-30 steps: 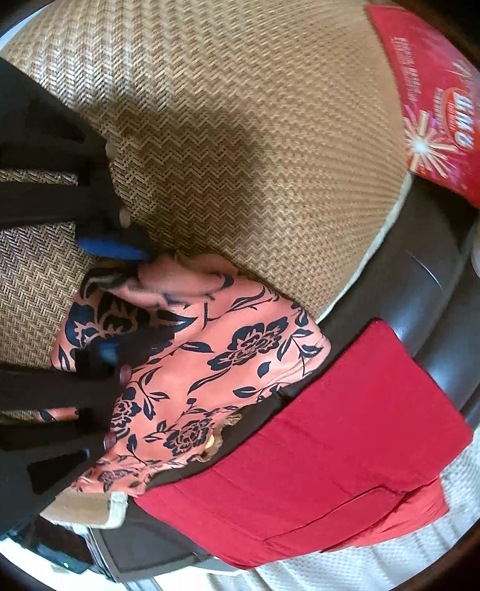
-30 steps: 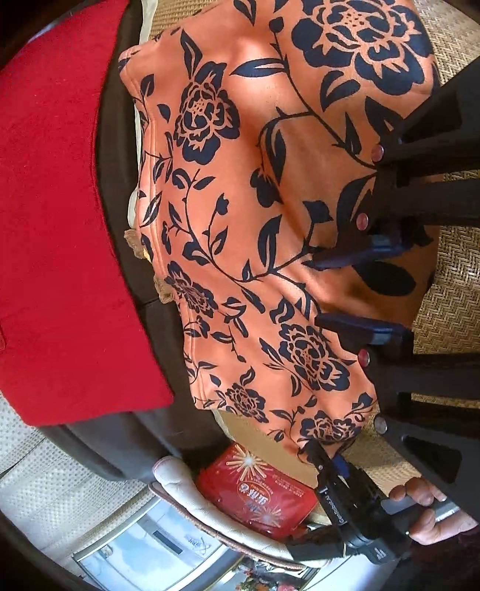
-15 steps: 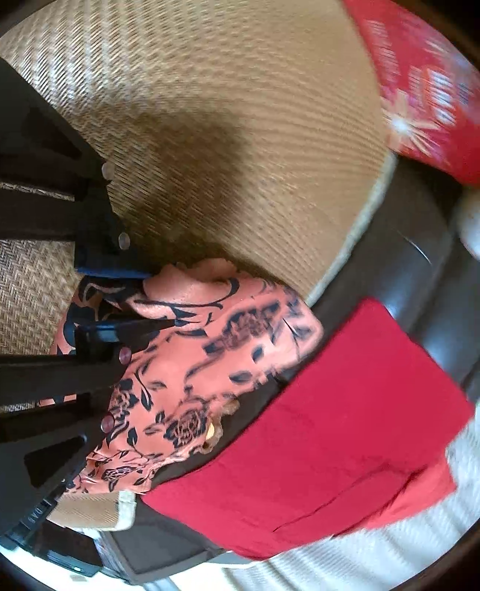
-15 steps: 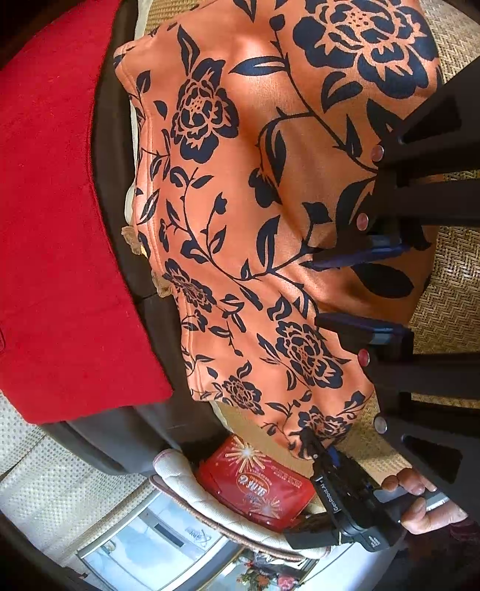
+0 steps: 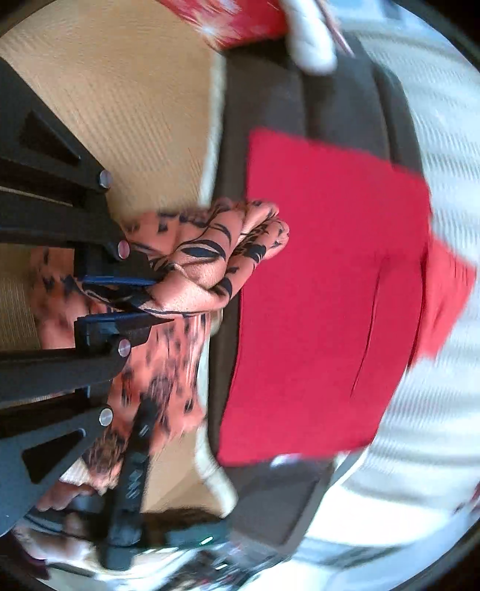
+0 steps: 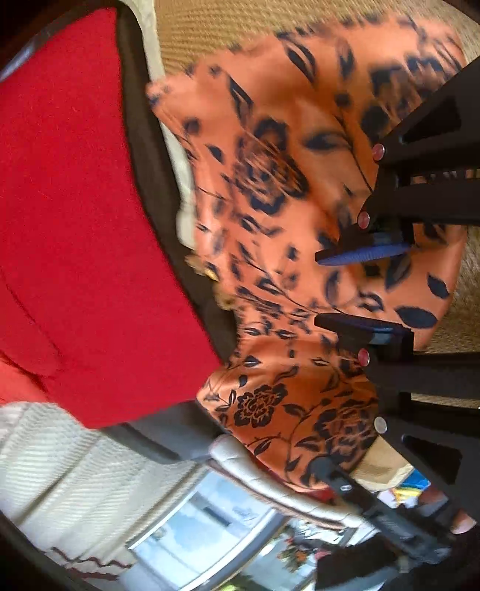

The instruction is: Fold small clothes

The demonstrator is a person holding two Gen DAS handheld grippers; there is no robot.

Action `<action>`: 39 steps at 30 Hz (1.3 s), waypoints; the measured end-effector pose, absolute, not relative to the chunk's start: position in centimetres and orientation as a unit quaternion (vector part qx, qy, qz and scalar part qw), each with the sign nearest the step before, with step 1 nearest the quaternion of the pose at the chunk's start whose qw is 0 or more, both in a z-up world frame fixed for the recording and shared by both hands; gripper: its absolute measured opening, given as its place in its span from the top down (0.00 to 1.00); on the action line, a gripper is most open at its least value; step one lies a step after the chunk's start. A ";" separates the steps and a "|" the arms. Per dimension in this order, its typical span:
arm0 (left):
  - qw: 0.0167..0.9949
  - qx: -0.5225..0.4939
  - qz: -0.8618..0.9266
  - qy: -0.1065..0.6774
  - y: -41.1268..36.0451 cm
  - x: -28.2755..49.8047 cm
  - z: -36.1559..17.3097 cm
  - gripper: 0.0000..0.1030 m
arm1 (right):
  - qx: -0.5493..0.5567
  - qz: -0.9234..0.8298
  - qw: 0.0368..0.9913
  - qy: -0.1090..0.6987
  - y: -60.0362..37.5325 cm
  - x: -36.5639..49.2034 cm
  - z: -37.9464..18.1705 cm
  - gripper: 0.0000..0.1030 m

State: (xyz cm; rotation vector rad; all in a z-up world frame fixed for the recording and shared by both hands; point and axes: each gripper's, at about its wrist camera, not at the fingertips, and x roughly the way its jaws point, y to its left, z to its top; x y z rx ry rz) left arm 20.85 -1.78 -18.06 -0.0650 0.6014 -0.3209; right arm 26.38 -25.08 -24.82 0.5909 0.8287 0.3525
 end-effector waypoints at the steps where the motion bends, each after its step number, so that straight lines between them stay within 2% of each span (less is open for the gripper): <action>1: 0.940 -0.015 -0.175 0.293 -3.7 20.9 -18.1 0.89 | 0.292 0.162 0.859 0.387 -26.2 26.3 -24.6 0.72; 6: 0.917 0.047 -0.240 0.315 -11.4 21.5 -21.3 0.89 | 0.356 0.142 0.849 0.362 -31.4 25.8 -24.9 0.71; 10: 0.895 0.026 -0.264 0.358 -10.8 21.8 -22.6 0.85 | 0.423 0.153 0.815 0.366 -33.8 26.7 -26.4 0.67; 12: 0.891 0.004 -0.285 0.353 -9.0 21.6 -21.3 0.76 | 0.445 0.162 0.798 0.372 -33.9 27.3 -27.3 0.62; 13: 0.892 -0.004 -0.290 0.345 -8.1 21.5 -20.6 0.63 | 0.451 0.165 0.793 0.376 -33.8 27.7 -27.6 0.47; 14: 0.896 -0.008 -0.291 0.335 -7.3 21.3 -19.9 0.49 | 0.457 0.170 0.786 0.380 -33.5 28.0 -27.9 0.36; 15: 0.906 -0.007 -0.282 0.315 -5.9 20.9 -19.0 0.44 | 0.466 0.177 0.781 0.376 -33.1 28.2 -28.0 0.30; 16: 0.913 -0.002 -0.274 0.304 -5.6 20.8 -18.6 0.39 | 0.470 0.185 0.779 0.373 -32.7 28.4 -28.0 0.30; 19: 0.918 0.025 -0.250 0.307 -3.5 21.2 -18.9 0.38 | 0.470 0.205 0.773 0.373 -31.1 29.0 -27.7 0.30; 26: 0.892 0.002 -0.210 0.401 -1.4 24.7 -24.2 0.38 | 0.422 0.190 0.774 0.432 -26.2 30.8 -29.1 0.30; 27: 0.892 0.007 -0.209 0.400 -1.4 24.8 -24.3 0.38 | 0.413 0.193 0.779 0.432 -25.6 30.9 -28.9 0.35; 28: 0.894 0.012 -0.208 0.397 -1.5 24.8 -24.3 0.38 | 0.389 0.194 0.791 0.431 -24.5 31.0 -28.5 0.56; 29: 0.896 0.016 -0.207 0.392 -1.3 24.5 -24.0 0.38 | 0.368 0.191 0.800 0.434 -23.7 31.1 -28.2 0.72; 30: 0.898 0.018 -0.208 0.387 -1.4 24.4 -23.8 0.38 | 0.335 0.183 0.815 0.436 -22.7 31.0 -27.7 0.77; 33: 0.902 0.005 -0.213 0.376 -1.5 24.4 -23.3 0.38 | 0.302 0.167 0.847 0.405 -22.2 30.0 -25.7 0.81; 37: 0.904 -0.025 -0.234 0.356 -2.4 23.9 -22.5 0.38 | 0.281 0.132 0.909 0.276 -25.2 26.0 -20.0 0.82; 39: 0.902 -0.023 -0.246 0.354 -3.4 23.8 -22.5 0.38 | 0.283 0.108 0.923 0.238 -27.6 24.1 -18.9 0.82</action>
